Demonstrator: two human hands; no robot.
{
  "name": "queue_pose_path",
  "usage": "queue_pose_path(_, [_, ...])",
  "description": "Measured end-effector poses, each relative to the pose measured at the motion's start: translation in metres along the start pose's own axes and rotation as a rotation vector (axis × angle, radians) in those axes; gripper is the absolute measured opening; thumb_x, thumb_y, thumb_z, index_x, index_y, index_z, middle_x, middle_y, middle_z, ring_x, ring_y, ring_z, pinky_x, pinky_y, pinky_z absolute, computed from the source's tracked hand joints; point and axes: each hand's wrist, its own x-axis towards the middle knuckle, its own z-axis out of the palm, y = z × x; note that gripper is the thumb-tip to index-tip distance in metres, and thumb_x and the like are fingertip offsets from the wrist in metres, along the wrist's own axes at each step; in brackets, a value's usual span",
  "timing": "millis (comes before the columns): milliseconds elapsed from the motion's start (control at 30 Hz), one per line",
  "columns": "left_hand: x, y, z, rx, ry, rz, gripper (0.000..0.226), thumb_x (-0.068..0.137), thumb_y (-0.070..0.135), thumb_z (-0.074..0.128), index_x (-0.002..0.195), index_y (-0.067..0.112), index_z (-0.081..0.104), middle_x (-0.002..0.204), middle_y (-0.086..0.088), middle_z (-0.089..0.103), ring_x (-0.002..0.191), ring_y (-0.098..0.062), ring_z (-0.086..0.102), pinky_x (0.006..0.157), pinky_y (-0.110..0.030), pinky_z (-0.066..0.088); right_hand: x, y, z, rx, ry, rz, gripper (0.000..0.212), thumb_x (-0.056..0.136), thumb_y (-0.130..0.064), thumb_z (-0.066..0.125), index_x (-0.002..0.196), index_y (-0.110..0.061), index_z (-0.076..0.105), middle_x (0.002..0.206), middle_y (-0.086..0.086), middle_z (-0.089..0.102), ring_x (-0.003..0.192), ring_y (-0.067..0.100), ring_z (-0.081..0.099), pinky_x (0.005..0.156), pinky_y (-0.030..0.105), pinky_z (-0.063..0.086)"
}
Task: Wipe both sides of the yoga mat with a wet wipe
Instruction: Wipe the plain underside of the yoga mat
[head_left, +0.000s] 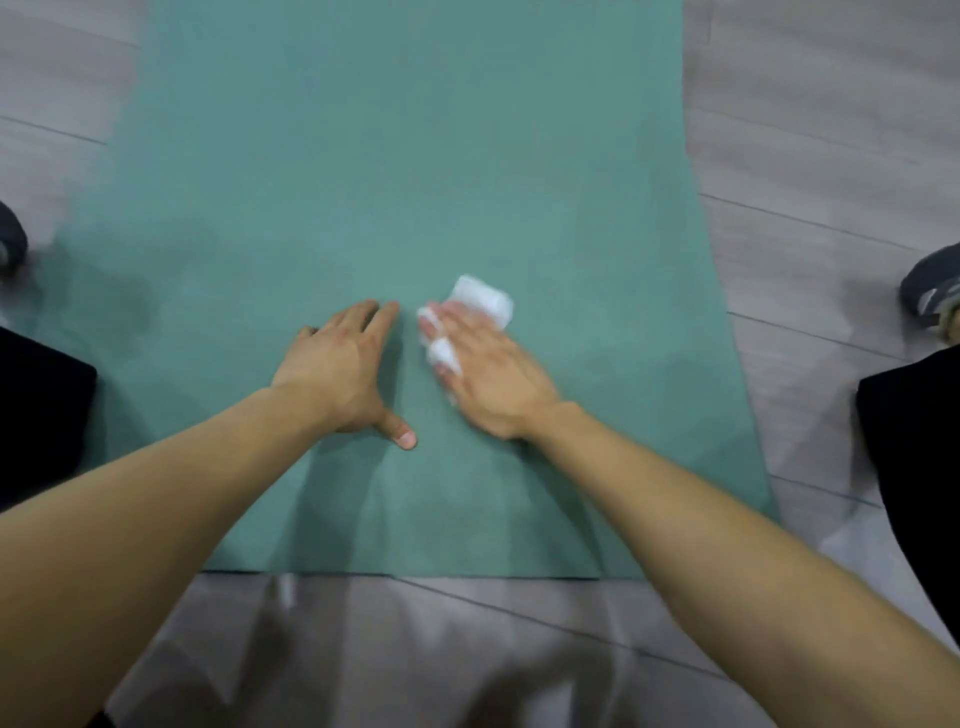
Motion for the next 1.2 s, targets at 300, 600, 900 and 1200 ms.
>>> queue_pose_path(300, [-0.047, -0.078, 0.016, -0.031, -0.074, -0.044, 0.151, 0.037, 0.098, 0.073, 0.163, 0.035, 0.016, 0.168, -0.007, 0.018, 0.155, -0.030, 0.023, 0.122, -0.053, 0.031, 0.012, 0.020, -0.007, -0.056, 0.063, 0.446, 0.077, 0.105, -0.054, 0.025, 0.168, -0.013, 0.009, 0.176, 0.006, 0.006, 0.163, 0.017, -0.004, 0.131, 0.044, -0.002])
queue_pose_path(600, [-0.058, -0.161, 0.028, -0.215, -0.143, -0.317, 0.148, 0.043, 0.092, 0.078, 0.164, 0.030, 0.020, 0.169, -0.016, 0.016, 0.157, -0.037, 0.019, 0.127, -0.049, 0.025, 0.070, -0.111, 0.048, -0.049, -0.028, -0.108, 0.069, 0.107, -0.051, 0.037, 0.167, -0.019, 0.024, 0.174, -0.002, 0.022, 0.162, 0.014, 0.011, 0.131, 0.040, 0.006])
queue_pose_path(900, [-0.074, -0.197, 0.044, -0.197, -0.002, -0.329, 0.138, 0.041, 0.102, 0.065, 0.159, 0.051, 0.015, 0.170, 0.003, 0.011, 0.159, -0.027, 0.009, 0.117, -0.066, 0.029, 0.089, -0.056, 0.032, -0.092, 0.075, 0.371, 0.080, 0.101, -0.055, 0.021, 0.168, -0.012, 0.015, 0.176, 0.006, 0.012, 0.163, 0.019, 0.002, 0.132, 0.045, 0.000])
queue_pose_path(1200, [-0.046, -0.227, 0.041, -0.302, 0.144, -0.425, 0.078, 0.070, 0.093, 0.058, 0.136, 0.053, 0.040, 0.168, -0.007, 0.017, 0.155, -0.033, 0.017, 0.118, -0.069, 0.022, 0.115, -0.121, 0.056, -0.062, -0.065, -0.125, 0.065, 0.110, -0.048, 0.027, 0.169, -0.024, 0.013, 0.176, -0.009, 0.011, 0.161, 0.008, -0.001, 0.132, 0.037, 0.001])
